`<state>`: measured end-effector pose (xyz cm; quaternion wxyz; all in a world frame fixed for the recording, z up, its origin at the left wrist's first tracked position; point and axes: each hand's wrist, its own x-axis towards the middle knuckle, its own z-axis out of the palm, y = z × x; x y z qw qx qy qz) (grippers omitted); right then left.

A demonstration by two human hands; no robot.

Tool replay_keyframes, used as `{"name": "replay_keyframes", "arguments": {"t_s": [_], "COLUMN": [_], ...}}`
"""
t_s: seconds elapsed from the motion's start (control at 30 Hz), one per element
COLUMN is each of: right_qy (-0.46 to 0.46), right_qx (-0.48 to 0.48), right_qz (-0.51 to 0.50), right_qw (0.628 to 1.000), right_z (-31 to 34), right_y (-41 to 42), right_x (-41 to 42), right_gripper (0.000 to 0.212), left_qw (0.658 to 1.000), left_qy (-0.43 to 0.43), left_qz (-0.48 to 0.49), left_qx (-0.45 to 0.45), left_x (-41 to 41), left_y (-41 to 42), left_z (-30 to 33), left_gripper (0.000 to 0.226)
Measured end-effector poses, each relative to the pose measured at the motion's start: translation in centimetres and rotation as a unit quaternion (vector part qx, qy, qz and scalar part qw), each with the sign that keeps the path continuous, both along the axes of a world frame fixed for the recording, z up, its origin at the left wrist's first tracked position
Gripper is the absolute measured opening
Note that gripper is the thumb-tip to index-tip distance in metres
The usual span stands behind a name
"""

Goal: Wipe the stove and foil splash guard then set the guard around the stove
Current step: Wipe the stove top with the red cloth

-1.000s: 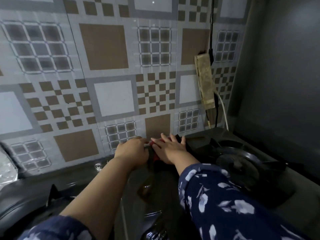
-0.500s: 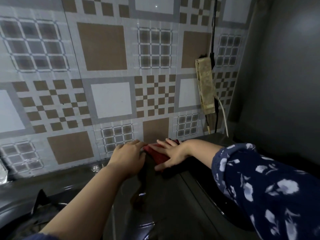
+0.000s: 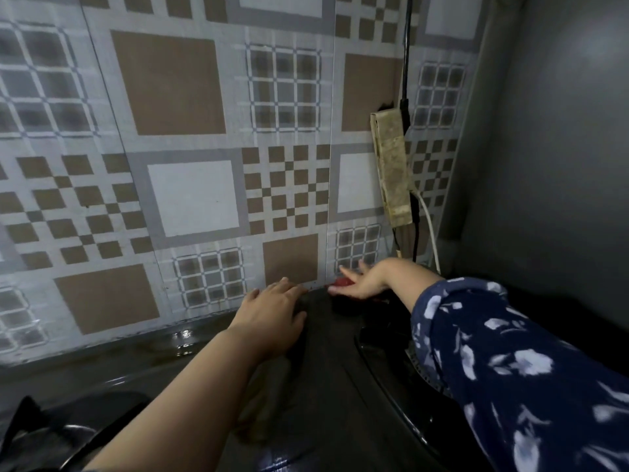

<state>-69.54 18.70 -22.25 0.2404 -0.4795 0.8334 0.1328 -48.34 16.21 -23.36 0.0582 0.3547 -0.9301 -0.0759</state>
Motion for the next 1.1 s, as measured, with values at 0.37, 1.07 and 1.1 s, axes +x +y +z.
{"name": "replay_keyframes", "arguments": {"t_s": [0.37, 1.07, 1.1], "right_qy": [0.027, 0.004, 0.005], "right_qx": [-0.122, -0.154, -0.156], "right_qz": [-0.2, 0.06, 0.068], "right_qw": [0.972, 0.986, 0.985], "right_z": [-8.4, -3.8, -3.5], "right_y": [-3.9, 3.7, 4.8], "right_x": [-10.2, 15.2, 16.2], "right_gripper": [0.109, 0.055, 0.054], "left_qw": [1.0, 0.996, 0.996], "left_qy": [0.014, -0.022, -0.021], "left_qz": [-0.011, 0.084, 0.083], "left_qx": [0.005, 0.01, 0.014], "left_x": [0.6, 6.4, 7.0], "left_y": [-1.3, 1.5, 2.0], "left_z": [0.0, 0.5, 0.5], "left_gripper": [0.05, 0.046, 0.045]}}
